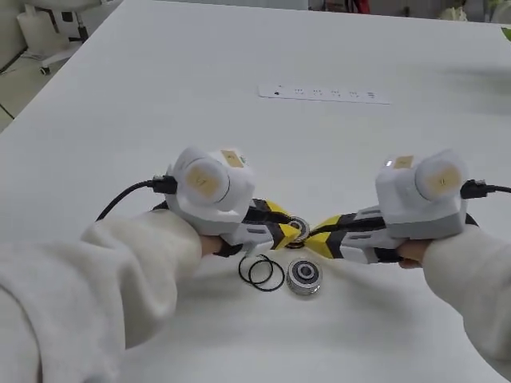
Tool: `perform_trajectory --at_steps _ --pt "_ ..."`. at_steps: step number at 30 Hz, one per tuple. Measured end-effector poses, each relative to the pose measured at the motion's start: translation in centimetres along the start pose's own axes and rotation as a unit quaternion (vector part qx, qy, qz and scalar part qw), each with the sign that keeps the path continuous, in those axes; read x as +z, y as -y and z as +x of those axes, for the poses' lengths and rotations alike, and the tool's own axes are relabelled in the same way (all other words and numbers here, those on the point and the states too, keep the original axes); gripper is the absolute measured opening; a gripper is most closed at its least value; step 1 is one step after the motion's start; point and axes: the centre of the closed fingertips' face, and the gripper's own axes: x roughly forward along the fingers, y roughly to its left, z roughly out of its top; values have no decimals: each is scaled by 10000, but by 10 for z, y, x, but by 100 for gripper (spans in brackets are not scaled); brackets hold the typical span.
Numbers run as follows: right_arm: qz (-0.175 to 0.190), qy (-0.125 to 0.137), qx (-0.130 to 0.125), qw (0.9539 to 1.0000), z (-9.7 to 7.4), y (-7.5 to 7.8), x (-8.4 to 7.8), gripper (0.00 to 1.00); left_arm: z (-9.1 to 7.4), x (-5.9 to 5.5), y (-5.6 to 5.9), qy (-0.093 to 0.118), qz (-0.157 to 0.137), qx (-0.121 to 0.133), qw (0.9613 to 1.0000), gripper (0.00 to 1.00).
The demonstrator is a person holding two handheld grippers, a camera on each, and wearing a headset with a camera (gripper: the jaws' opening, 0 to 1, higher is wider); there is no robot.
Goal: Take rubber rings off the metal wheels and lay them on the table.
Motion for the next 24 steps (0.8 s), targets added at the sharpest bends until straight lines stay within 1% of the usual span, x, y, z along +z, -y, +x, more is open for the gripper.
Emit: perform_trajectory --at_steps 1,2,4,8,9,11,13,16,19,20,22,24 --pt "7 5 33 10000 0 -1 0 0 0 0 0 4 -16 -1 10000 13" --pt "105 -4 48 9999 1 -2 0 0 0 0 0 3 -15 -3 10000 13" --pt "73 -33 -2 10000 1 -2 0 0 0 0 0 -3 -7 -5 10000 13" --pt "579 -118 -64 9982 -1 1 -2 0 -1 -1 1 -16 -5 -8 10000 13" --pt "592 -130 -65 9981 0 4 -2 0 -1 -1 1 -20 -2 -5 10000 13" --pt "728 -156 -60 9972 -1 3 -2 0 -1 -1 1 -32 14 -11 10000 13" --pt "895 -104 -53 9959 -2 4 0 0 -2 -1 2 -45 40 -11 10000 13" --pt "1085 -78 -14 9941 -3 4 0 0 -2 -2 3 -36 61 -40 10000 13" --pt "1367 -19 102 9906 -4 0 -1 0 -4 -2 5 28 83 -95 9999 13" --pt "1344 18 140 9908 -4 0 -2 0 -4 -3 6 58 98 -127 9999 13" --pt "1501 105 233 9883 -5 -2 -2 0 -5 -3 6 113 100 -168 9997 13" --pt "1621 158 248 9863 -5 -2 -2 0 -5 -3 6 166 71 -174 9997 13"
